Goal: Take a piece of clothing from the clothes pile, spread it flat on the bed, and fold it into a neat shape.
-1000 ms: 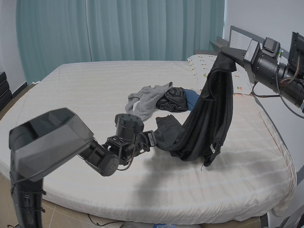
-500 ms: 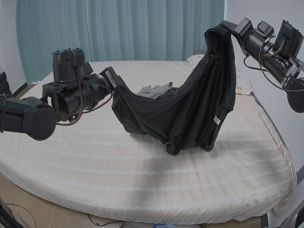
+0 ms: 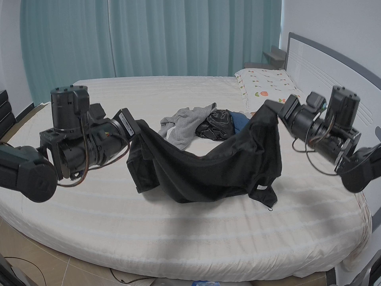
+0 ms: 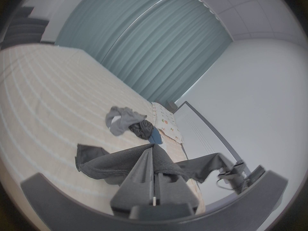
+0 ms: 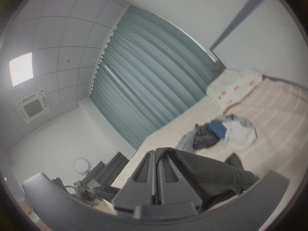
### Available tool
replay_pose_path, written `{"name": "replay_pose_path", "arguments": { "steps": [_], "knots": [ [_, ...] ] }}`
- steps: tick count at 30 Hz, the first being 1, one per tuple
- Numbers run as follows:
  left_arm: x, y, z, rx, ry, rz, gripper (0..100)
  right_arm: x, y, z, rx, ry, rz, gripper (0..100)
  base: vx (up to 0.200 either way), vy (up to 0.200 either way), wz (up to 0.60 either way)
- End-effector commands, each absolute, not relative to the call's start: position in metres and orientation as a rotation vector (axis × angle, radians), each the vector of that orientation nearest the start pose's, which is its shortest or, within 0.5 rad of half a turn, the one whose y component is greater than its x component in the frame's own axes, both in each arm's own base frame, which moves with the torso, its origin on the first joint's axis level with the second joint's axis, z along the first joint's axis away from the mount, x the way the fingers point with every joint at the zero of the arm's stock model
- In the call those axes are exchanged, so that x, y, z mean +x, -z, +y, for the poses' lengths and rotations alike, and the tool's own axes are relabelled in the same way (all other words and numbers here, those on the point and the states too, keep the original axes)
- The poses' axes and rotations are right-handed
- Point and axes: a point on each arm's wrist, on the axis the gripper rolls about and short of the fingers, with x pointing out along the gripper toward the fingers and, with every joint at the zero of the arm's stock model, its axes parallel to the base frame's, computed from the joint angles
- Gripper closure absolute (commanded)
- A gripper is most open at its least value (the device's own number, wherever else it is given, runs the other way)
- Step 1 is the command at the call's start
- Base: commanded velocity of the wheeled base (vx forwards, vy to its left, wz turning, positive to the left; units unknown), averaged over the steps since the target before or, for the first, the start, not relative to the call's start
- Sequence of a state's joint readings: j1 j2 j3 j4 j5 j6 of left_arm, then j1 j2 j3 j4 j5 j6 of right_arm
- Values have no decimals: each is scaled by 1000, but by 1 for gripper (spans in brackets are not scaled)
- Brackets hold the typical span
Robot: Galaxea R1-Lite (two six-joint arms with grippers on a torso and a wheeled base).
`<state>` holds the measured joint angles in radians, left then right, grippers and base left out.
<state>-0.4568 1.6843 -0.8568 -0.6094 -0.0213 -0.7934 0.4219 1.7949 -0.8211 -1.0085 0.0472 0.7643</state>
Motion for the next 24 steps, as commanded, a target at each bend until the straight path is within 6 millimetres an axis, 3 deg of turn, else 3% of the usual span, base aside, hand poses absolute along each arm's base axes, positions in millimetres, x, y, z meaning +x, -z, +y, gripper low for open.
{"name": "replay_pose_path", "arguments": {
  "steps": [1, 4, 13, 18, 24],
  "knots": [
    [267, -152, -155, -732, 379, 554, 100, 305, -129, 156, 768, -435, 306, 100, 0, 0, 0],
    [264, -139, -158, -719, 365, 604, 100, 301, -120, 154, 775, -439, 298, 100, 0, 0, 0],
    [256, -121, -156, -733, 352, 655, 100, 286, -118, 147, 781, -429, 308, 100, 0, 0, 0],
    [250, -115, -153, -753, 339, 669, 100, 277, -128, 144, 786, -433, 286, 100, -200, 0, 0],
    [245, -116, -149, -763, 349, 648, 100, 275, -124, 147, 781, -436, 304, 100, -133, 0, 0]
  ]
}}
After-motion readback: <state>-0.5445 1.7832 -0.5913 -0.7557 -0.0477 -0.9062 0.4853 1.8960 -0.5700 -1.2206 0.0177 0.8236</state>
